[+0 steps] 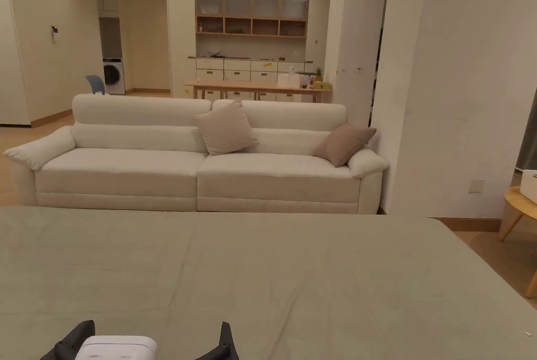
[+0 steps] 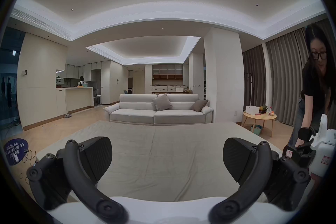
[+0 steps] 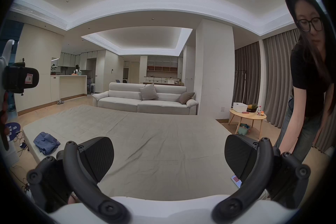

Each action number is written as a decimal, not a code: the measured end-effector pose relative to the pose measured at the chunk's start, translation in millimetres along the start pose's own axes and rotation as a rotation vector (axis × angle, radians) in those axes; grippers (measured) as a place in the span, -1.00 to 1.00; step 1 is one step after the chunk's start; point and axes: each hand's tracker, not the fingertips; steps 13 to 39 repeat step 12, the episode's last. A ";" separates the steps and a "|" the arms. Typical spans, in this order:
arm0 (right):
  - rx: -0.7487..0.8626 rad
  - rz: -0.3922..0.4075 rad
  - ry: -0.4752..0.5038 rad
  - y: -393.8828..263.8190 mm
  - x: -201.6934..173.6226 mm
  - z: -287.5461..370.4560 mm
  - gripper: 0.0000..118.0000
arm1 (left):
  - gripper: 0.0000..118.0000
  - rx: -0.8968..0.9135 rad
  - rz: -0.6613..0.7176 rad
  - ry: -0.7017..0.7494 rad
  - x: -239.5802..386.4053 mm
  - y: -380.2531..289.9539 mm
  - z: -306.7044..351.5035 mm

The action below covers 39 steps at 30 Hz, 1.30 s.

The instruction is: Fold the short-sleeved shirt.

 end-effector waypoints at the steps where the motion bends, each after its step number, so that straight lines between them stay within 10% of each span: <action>1: 0.001 -0.002 0.001 0.0 0.0 0.1 1.00 | 0.99 -0.011 0.009 0.028 1.3 -0.1 1.2; 7: 0.002 -0.008 0.000 0.0 0.3 1.0 1.00 | 0.99 0.132 -0.086 0.339 21.4 -23.3 15.7; 10: -0.001 -0.011 0.004 -0.7 0.5 1.3 1.00 | 0.99 0.148 -0.089 0.043 9.9 -26.3 20.6; 39: -0.003 -0.006 0.006 -1.4 -0.3 1.6 1.00 | 0.99 0.136 -0.089 0.105 10.9 -25.0 21.3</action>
